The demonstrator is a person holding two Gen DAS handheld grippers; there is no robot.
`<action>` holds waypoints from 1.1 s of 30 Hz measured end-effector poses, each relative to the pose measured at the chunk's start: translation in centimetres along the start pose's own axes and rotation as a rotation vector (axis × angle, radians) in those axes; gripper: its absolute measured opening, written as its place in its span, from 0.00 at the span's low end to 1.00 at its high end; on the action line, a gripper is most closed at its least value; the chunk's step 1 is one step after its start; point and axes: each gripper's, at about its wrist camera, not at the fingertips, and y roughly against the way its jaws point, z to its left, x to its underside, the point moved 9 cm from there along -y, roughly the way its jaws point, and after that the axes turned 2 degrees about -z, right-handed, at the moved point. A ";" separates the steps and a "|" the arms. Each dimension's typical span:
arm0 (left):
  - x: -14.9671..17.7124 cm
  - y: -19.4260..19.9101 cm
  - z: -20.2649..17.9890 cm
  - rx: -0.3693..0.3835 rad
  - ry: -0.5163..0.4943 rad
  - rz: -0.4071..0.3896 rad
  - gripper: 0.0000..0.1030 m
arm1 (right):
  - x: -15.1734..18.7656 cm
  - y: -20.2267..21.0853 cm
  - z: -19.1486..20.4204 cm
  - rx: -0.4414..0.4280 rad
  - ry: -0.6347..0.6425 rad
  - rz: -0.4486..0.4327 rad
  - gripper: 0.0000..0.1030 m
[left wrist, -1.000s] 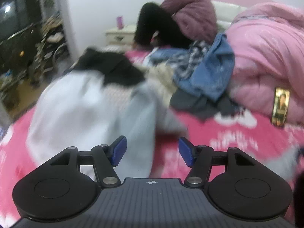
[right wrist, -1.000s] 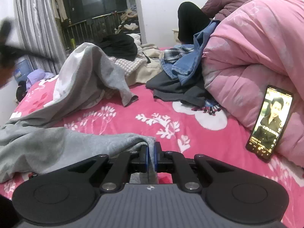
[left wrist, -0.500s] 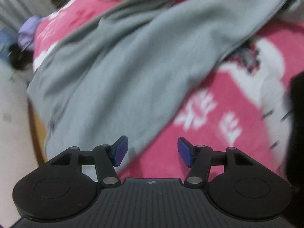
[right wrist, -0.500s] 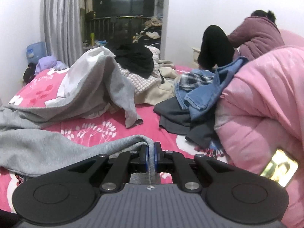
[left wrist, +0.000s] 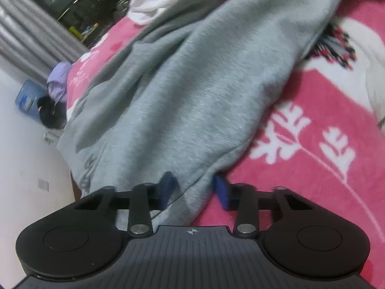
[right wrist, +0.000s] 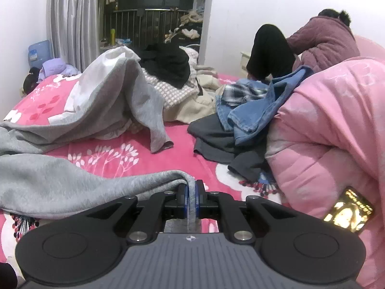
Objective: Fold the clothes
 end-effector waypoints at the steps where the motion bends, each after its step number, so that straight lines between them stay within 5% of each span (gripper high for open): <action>1: -0.1 -0.2 -0.1 -0.016 -0.008 -0.003 0.12 | -0.4 -0.6 0.0 -0.007 0.003 0.005 0.06; 5: -1.3 1.1 3.8 -0.053 0.107 -0.043 0.09 | -2.9 -2.6 0.2 -0.038 0.025 0.003 0.06; 8: -3.1 4.3 8.4 -0.059 0.223 -0.115 0.09 | -7.3 -1.8 0.0 -0.091 0.049 -0.087 0.06; 11: -3.1 7.4 11.1 0.011 0.290 -0.146 0.09 | -10.8 1.9 0.6 -0.165 0.184 -0.239 0.06; 14: -1.5 9.2 10.6 0.099 0.312 -0.117 0.08 | -10.3 5.7 1.1 -0.231 0.321 -0.307 0.06; 17: 1.2 8.5 6.8 0.199 0.259 -0.024 0.08 | -5.5 6.0 0.5 -0.279 0.363 -0.157 0.07; 23: 4.8 4.4 0.4 0.302 0.110 0.112 0.08 | 11.1 0.9 0.0 -0.246 0.537 0.367 0.08; 25: 4.9 3.7 -0.1 0.307 0.086 0.127 0.09 | 13.2 0.6 0.4 -0.240 0.564 0.420 0.08; 33: 7.2 4.5 -0.5 0.335 0.050 0.225 0.15 | 13.1 1.7 -1.2 -0.274 0.419 0.527 0.17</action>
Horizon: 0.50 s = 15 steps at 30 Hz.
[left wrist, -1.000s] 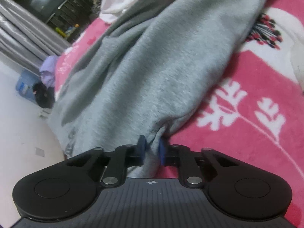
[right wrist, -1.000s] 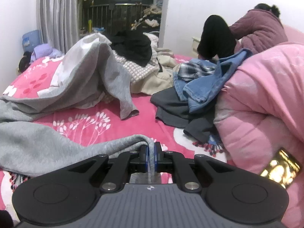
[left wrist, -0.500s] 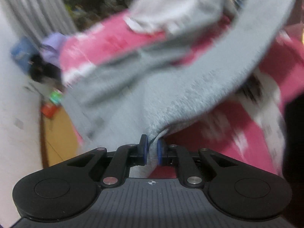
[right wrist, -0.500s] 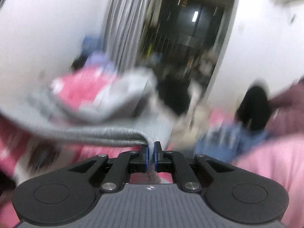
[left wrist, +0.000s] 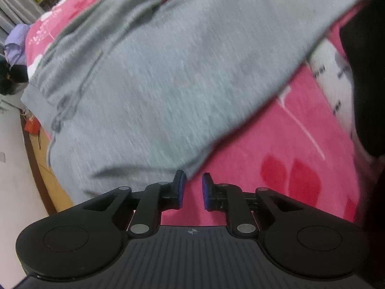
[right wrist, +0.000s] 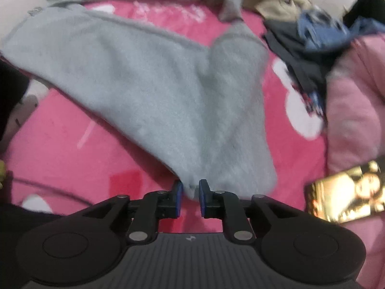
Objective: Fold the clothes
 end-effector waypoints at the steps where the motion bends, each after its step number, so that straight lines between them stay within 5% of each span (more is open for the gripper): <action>1: 0.5 -0.1 0.0 0.008 0.008 0.019 0.15 | 0.5 0.2 -0.5 -0.010 -0.028 0.009 0.17; 4: 0.3 1.5 1.0 0.056 0.095 0.002 0.15 | 1.4 1.9 -2.1 -0.055 -0.190 -0.046 0.19; 8: -1.9 4.2 2.9 0.100 0.213 -0.081 0.21 | 2.1 4.0 -5.5 -0.111 -0.511 -0.209 0.34; 11: -7.1 6.0 4.7 0.105 0.275 -0.225 0.30 | 2.7 3.7 -7.9 -0.128 -0.743 -0.292 0.34; 15: -16.1 5.6 3.6 0.183 0.233 -0.374 0.33 | 2.8 2.2 -10.2 -0.165 -1.013 -0.354 0.38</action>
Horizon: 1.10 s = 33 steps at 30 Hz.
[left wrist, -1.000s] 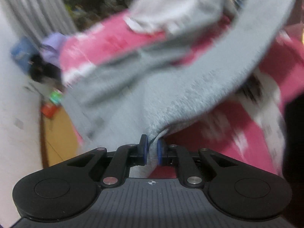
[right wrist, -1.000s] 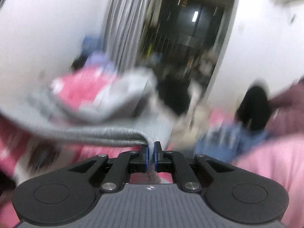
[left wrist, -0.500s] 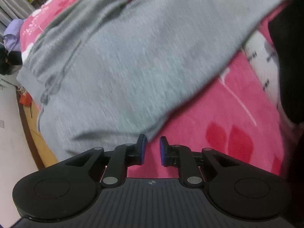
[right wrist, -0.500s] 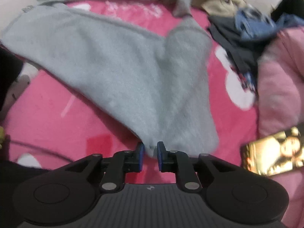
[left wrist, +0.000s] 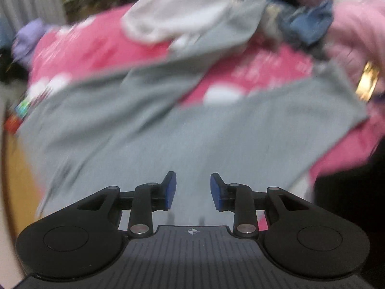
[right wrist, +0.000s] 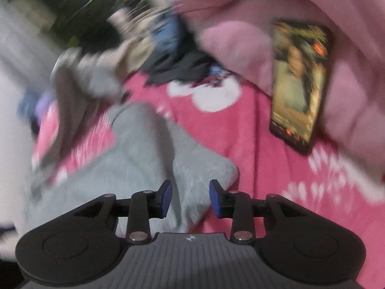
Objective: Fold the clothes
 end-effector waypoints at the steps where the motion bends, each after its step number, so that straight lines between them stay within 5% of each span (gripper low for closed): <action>1: -1.8 -1.5 -1.3 0.028 -0.023 -0.022 0.33 | -0.3 -0.4 -0.1 -0.002 -0.046 -0.014 0.38; 7: -10.6 -11.6 -11.5 0.291 0.000 -0.063 0.36 | -0.4 -1.6 -2.9 0.034 -0.402 -0.035 0.52; 10: -14.5 -15.9 -17.4 0.461 0.118 -0.015 0.41 | 0.9 -1.6 -4.8 -0.009 -0.601 -0.039 0.53; 16: -20.4 -24.0 -25.6 0.654 0.367 0.176 0.47 | 3.2 -3.3 -6.6 -0.064 -0.828 -0.008 0.56; 23: -22.4 -27.2 -31.2 0.718 0.330 0.328 0.52 | 3.8 -4.8 -7.2 -0.116 -0.937 0.028 0.58; 29: -22.2 -28.9 -34.1 0.703 0.265 0.432 0.55 | 3.5 -6.6 -7.4 -0.172 -0.975 0.033 0.60; 31: -22.1 -29.5 -35.0 0.680 0.236 0.439 0.53 | 2.9 -7.0 -7.1 -0.188 -0.939 0.011 0.58; 33: -21.7 -29.9 -35.7 0.633 0.204 0.430 0.41 | 2.6 -7.2 -7.1 -0.205 -0.921 -0.022 0.45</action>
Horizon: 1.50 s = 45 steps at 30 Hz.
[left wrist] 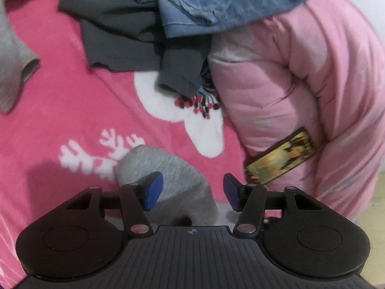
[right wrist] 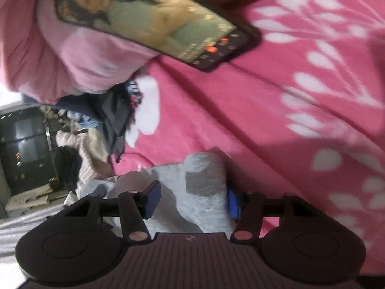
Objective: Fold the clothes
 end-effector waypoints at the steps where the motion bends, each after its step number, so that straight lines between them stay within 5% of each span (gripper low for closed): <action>1: 0.1 -0.4 -0.1 -0.024 -0.004 -0.001 0.28 | -0.1 0.0 0.0 -0.012 0.004 -0.015 0.40; 2: 0.1 -0.6 -0.3 -0.036 -0.011 -0.013 0.14 | -0.2 0.1 0.0 -0.023 0.017 -0.031 0.21; 3: 0.2 -0.7 -0.5 -0.045 -0.019 -0.027 0.11 | -0.3 0.3 0.2 -0.032 0.040 -0.049 0.13; 5: -0.2 0.3 -2.1 0.005 -0.077 -0.089 0.06 | -0.4 1.5 1.6 -0.070 0.120 -0.104 0.10; 9: -0.5 5.0 -6.5 0.272 -0.214 -0.258 0.06 | 1.2 6.7 7.7 -0.269 0.433 -0.264 0.09; 11: -0.5 6.1 -6.9 0.360 -0.230 -0.290 0.07 | 2.0 8.7 9.2 -0.260 0.602 -0.335 0.09; 12: -0.7 5.7 -6.4 0.360 -0.211 -0.281 0.08 | 1.9 8.7 8.9 -0.221 0.647 -0.344 0.09; 14: -1.1 2.8 -3.7 0.246 -0.163 -0.233 0.09 | 1.0 7.5 7.0 -0.102 0.681 -0.337 0.09; 16: -1.4 -0.2 -0.5 0.112 -0.111 -0.186 0.09 | -0.8 5.8 3.9 0.021 0.613 -0.308 0.09; 18: -1.5 -1.8 1.6 0.061 -0.078 -0.171 0.12 | -1.6 5.4 2.0 0.047 0.551 -0.303 0.09; 25: -1.9 -0.4 -0.2 0.100 -0.192 -0.262 0.12 | -0.4 6.8 3.1 0.095 0.743 -0.379 0.10; 29: -2.0 -2.3 0.5 0.026 -0.184 -0.198 0.16 | -2.3 6.5 0.0 0.187 0.588 -0.312 0.23; 32: -2.0 -2.0 1.0 0.031 -0.134 -0.210 0.28 | -2.7 8.3 -1.2 0.163 0.499 -0.342 0.35; 39: -2.4 4.7 1.1 0.074 -0.094 -0.342 0.33 | -0.5 12.6 1.3 0.162 0.613 -0.423 0.40; 45: 1.7 12.3 1.8 0.052 -0.097 -0.407 0.35 | 2.5 13.9 5.6 0.107 0.745 -0.454 0.40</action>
